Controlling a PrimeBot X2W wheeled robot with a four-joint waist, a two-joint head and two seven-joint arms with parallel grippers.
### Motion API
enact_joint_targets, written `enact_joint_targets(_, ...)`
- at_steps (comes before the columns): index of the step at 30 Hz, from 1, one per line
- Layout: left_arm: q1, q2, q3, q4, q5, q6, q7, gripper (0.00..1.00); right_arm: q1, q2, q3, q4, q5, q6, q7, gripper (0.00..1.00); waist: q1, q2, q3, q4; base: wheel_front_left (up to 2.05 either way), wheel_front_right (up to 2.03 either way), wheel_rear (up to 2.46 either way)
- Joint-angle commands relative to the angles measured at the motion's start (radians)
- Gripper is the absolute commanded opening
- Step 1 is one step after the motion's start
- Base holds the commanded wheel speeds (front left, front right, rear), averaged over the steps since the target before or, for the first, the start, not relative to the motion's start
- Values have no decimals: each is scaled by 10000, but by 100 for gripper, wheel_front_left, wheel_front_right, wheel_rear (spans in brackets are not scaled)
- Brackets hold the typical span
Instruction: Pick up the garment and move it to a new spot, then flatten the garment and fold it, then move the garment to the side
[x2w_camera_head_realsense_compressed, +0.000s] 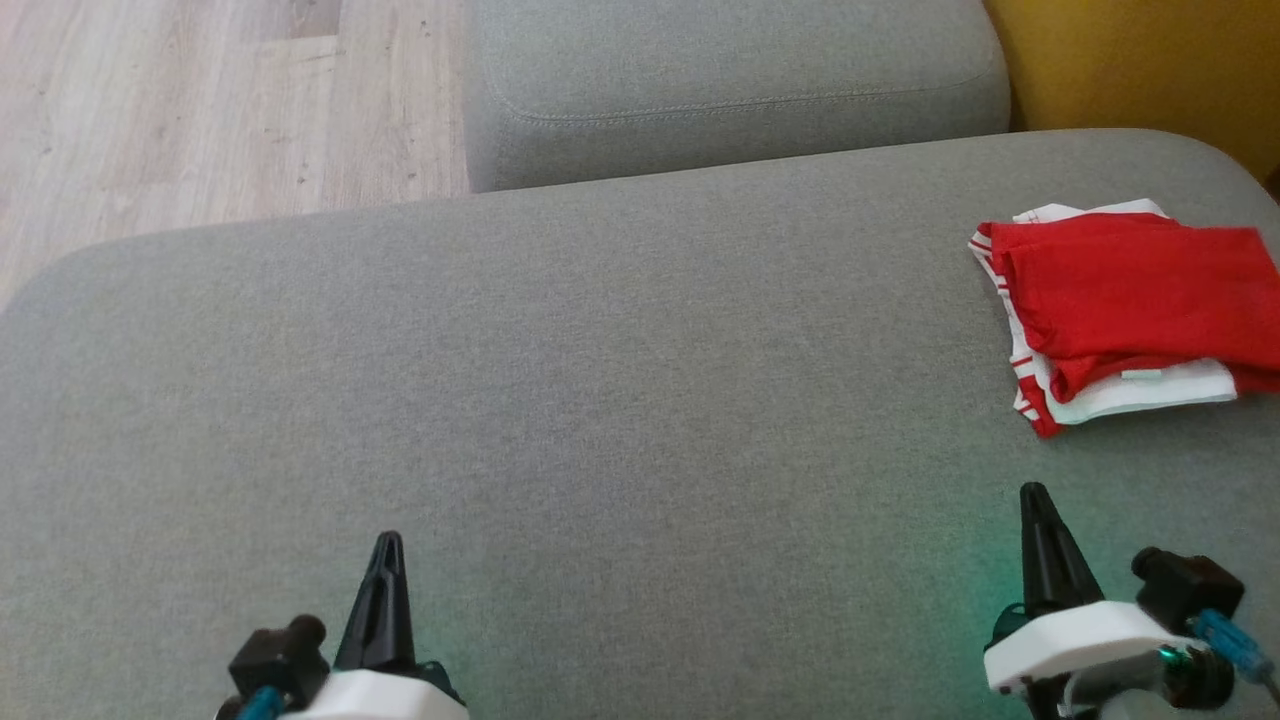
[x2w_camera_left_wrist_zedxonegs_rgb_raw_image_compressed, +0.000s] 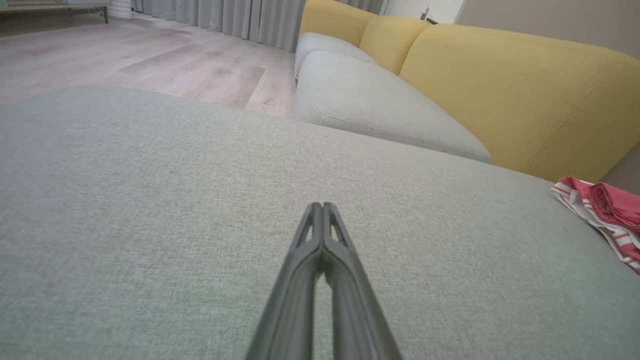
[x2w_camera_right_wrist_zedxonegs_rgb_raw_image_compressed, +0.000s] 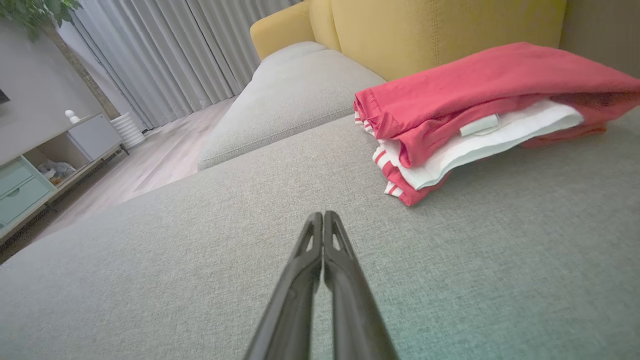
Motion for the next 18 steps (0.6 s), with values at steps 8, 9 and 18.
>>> enact_joint_targets(8, -519, 6, 389, -413, -1062, -132, 265, 0, -494, -17, -114, -465, 1142, -2, 252, 0, 0, -1, 6, 38, 0, 0, 0)
enact_joint_targets(9, -527, 6, 414, -421, -1171, -143, 294, 0, -499, -18, -123, -478, 1256, -2, 281, 0, 0, -1, 7, 43, 0, 0, 0)
enact_joint_targets(18, -595, 7, 639, -494, -2151, -239, 559, 0, -548, -21, -206, -594, 2282, -2, 539, 0, 0, -1, 14, 82, 0, 0, 0)
